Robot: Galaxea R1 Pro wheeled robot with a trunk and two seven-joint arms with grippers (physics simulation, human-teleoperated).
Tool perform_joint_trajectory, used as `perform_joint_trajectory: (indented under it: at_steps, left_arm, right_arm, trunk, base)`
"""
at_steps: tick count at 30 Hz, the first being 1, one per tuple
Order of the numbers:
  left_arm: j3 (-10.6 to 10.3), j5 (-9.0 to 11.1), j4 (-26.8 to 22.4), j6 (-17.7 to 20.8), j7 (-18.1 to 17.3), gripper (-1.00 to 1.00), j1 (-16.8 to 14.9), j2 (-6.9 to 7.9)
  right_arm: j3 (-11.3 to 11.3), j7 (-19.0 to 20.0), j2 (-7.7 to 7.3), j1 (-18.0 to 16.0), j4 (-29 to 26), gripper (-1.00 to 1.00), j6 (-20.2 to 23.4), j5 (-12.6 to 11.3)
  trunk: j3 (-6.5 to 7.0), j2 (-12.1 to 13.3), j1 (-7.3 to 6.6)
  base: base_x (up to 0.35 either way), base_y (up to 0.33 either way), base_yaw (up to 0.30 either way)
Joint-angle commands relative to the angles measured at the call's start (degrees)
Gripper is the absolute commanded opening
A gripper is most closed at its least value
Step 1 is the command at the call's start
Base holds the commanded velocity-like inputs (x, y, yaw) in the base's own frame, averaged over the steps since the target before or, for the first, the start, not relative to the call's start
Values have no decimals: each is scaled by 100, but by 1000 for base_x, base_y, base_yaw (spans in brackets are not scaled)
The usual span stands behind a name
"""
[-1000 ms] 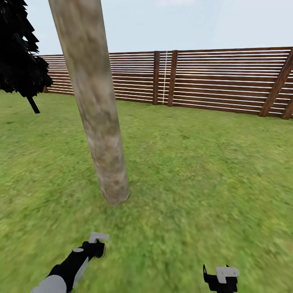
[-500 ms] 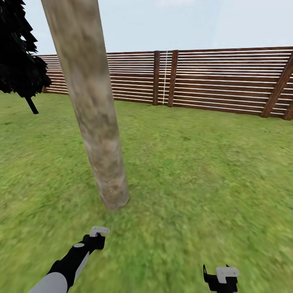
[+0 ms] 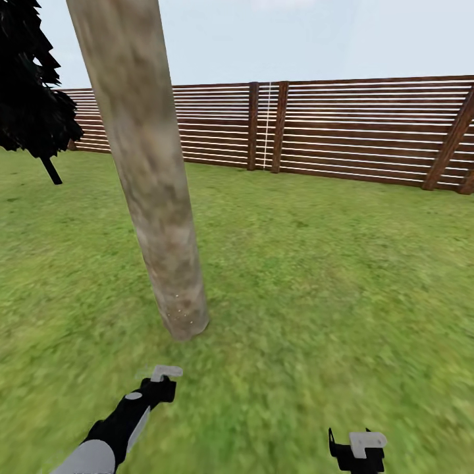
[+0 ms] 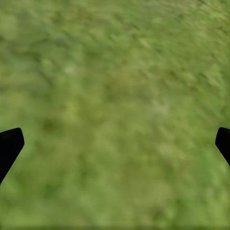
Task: In the garden, pick up the pesticide atomizer on the floor and spray pesticide onto both trees until each tree trunk is fully covered.
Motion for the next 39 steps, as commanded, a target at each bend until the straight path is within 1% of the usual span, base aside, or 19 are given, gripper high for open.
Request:
perform_joint_trajectory:
  at_steps: [1,3,4,5,6,8,10,13,16,18,21,24,26,27,28,32,36,38,39]
  left_arm:
    - [17,6,-52,15,0,-100,-4,38]
    - [48,55,-446,75,-2,-100,18,433]
    - [47,81,-523,84,1,-100,37,541]
    - [40,89,-552,88,6,-100,50,571]
    - [24,86,-581,91,16,-100,61,577]
    - [-5,77,-616,84,12,-100,59,335]
    - [-8,79,-682,90,4,-100,18,200]
    - [19,102,-1077,125,-6,-100,39,207]
    - [22,108,-1609,521,-8,-100,71,231]
    - [-37,85,-1948,812,-5,-100,70,153]
    - [-438,93,-2248,1116,-2,-100,29,-2]
    - [-498,144,-2673,1476,-8,-100,17,50]
    - [-346,201,-2788,1533,-11,-100,32,141]
    - [-253,221,-2881,1557,-15,-100,46,236]
    - [-244,226,-2957,1601,-16,-100,58,259]
    - [-347,214,-3034,1737,-25,-100,41,147]
    - [-441,222,-3165,1832,-34,-100,2,121]
    - [-403,306,-3764,2485,-196,-100,-1,239]
    - [-392,325,-3916,2598,-313,-100,2,308]
  right_arm:
    - [0,0,0,0,0,100,0,0]
    - [0,0,0,0,1,100,0,3]
    - [0,0,0,0,2,100,0,6]
    - [0,0,0,0,3,100,0,7]
    - [0,0,0,0,4,100,0,8]
    - [0,0,0,0,1,100,0,7]
    - [0,0,0,0,0,100,0,7]
    - [0,0,0,0,6,100,0,9]
    - [0,0,0,0,8,100,0,9]
    - [0,0,0,0,9,100,5,9]
    - [0,0,0,0,6,100,2,9]
    - [0,0,0,0,3,100,3,9]
    - [0,0,0,0,6,100,3,9]
    - [0,0,0,0,8,100,5,9]
    - [0,0,0,0,8,100,3,9]
    - [0,0,0,0,4,100,4,9]
    - [0,0,0,0,7,100,4,9]
    - [0,0,0,0,7,100,3,9]
    - [0,0,0,0,8,100,5,9]
  trunk:
    - [0,0,0]
    - [0,0,0]
    - [0,0,0]
    - [0,0,0]
    - [0,0,0]
    - [0,0,0]
    - [0,0,0]
    - [0,0,0]
    - [0,0,0]
    - [0,0,0]
    - [0,0,0]
    - [0,0,0]
    - [0,0,0]
    - [0,0,0]
    - [0,0,0]
    - [0,0,0]
    - [0,0,0]
    - [0,0,0]
    - [0,0,0]
  base:
    - [0,0,0]
    - [0,0,0]
    - [0,0,0]
    - [0,0,0]
    - [0,0,0]
    - [0,0,0]
    - [0,0,0]
    - [-55,0,0]
    - [-220,0,0]
    - [-46,0,0]
    - [-9,0,0]
    - [0,0,0]
    - [0,0,0]
    - [0,0,0]
    - [0,0,0]
    - [-142,0,0]
    - [-56,0,0]
    - [-4,0,0]
    - [-1,0,0]
